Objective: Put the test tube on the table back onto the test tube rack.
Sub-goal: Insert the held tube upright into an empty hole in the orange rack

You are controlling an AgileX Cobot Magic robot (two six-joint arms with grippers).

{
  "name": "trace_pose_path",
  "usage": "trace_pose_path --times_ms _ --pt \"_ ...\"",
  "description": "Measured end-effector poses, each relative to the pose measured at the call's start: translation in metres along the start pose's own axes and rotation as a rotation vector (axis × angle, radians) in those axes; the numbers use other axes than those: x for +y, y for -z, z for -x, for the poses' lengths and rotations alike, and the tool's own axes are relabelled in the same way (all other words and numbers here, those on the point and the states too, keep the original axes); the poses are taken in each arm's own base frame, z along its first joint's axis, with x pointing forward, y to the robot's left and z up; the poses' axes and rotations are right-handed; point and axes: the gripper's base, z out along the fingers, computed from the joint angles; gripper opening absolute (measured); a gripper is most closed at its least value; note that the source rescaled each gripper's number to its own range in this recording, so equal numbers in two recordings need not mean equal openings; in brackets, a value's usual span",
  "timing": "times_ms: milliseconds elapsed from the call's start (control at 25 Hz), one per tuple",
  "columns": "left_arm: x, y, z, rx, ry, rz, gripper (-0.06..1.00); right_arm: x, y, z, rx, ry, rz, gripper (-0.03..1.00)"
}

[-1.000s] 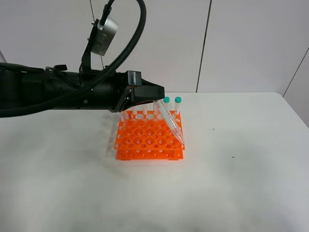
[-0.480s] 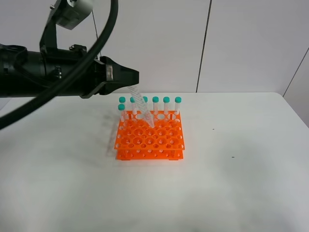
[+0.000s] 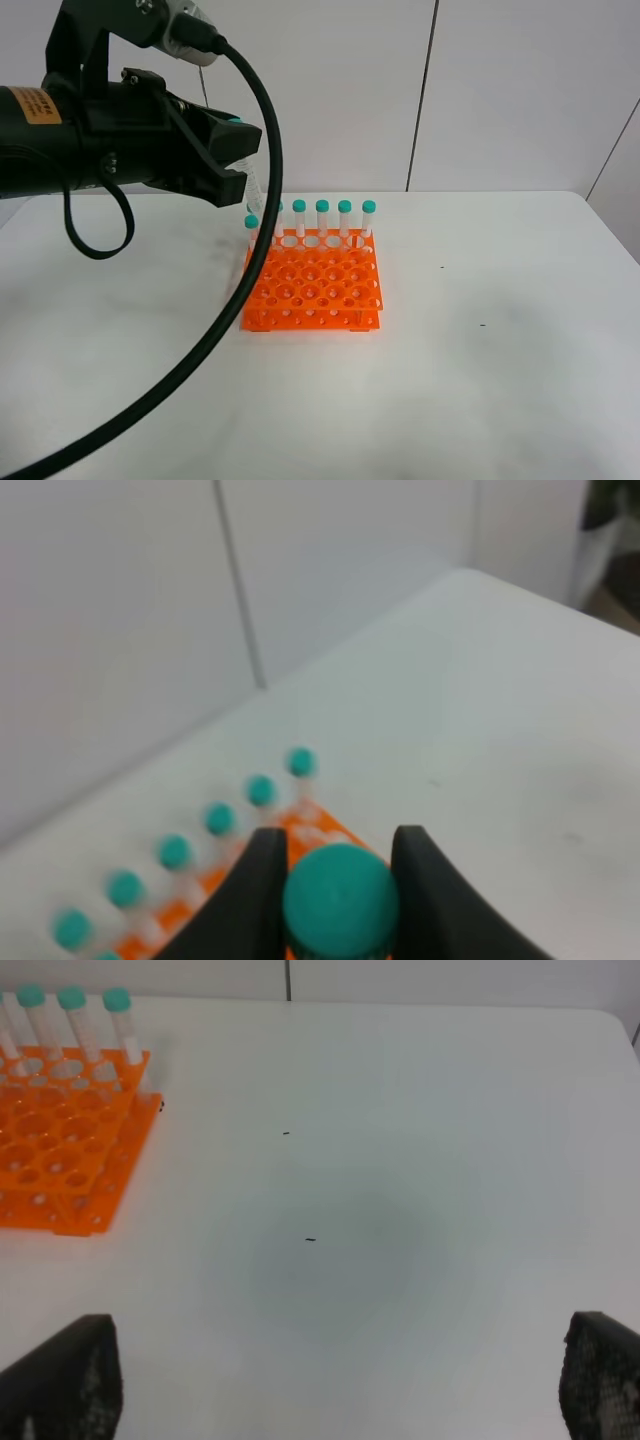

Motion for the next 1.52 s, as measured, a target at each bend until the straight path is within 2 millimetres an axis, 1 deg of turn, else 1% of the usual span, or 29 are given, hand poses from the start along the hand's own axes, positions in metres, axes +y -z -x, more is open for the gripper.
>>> trace_pose_path --times_ms 120,200,280,400,480,520,600,720,800,880,1000,1120,1320,1400,1520 --pt "0.001 -0.015 -0.005 -0.037 -0.019 0.016 0.01 0.000 0.000 0.000 0.000 0.000 0.000 1.00" --pt "-0.003 -0.024 -0.011 -0.034 -0.034 0.005 0.01 0.000 0.000 0.000 0.000 0.000 0.000 1.00" --pt "-0.013 -0.030 -0.015 -0.019 -0.043 -0.035 0.01 0.000 0.000 0.000 0.000 0.000 0.000 1.00" --pt "-0.032 -0.033 -0.016 -0.017 -0.068 -0.100 0.01 0.000 0.000 0.000 0.000 0.000 0.000 1.00" --pt "-0.036 -0.035 -0.018 -0.010 -0.076 -0.112 0.01 0.000 0.000 0.000 0.000 0.000 0.000 1.00" --pt "-0.032 -0.038 -0.022 0.004 -0.073 -0.101 0.01 0.000 0.000 0.000 0.000 0.000 0.000 1.00" --pt "-0.019 -0.048 -0.033 0.048 -0.043 -0.057 0.01 0.000 0.000 0.000 0.000 0.000 0.000 1.00" --pt "0.006 -0.063 -0.052 0.107 0.011 0.027 0.01 0.000 0.000 0.000 0.000 0.000 0.000 1.00" --pt "0.018 -0.071 -0.060 0.108 0.024 0.068 0.01 0.000 0.000 0.000 0.000 0.000 0.000 1.00" --pt "0.027 -0.078 -0.064 0.080 0.031 0.100 0.01 0.000 0.000 0.000 0.000 0.000 0.000 1.00" --pt "0.029 -0.089 -0.070 0.065 0.045 0.112 0.01 0.000 0.000 0.000 0.000 0.000 0.000 1.00" --pt "0.030 -0.102 -0.074 0.086 0.083 0.109 0.01 0.000 0.000 0.000 0.000 0.000 0.000 1.00" --pt "0.034 -0.129 -0.069 0.096 0.089 0.107 0.01 0.000 0.000 0.000 0.000 0.000 0.000 1.00" --pt "0.034 -0.138 -0.075 0.108 0.090 0.105 0.01 0.000 0.000 0.000 0.000 0.000 0.000 1.00" --pt "0.032 -0.147 -0.091 0.151 0.071 0.097 0.01 0.000 0.000 0.000 0.000 0.000 0.000 1.00"
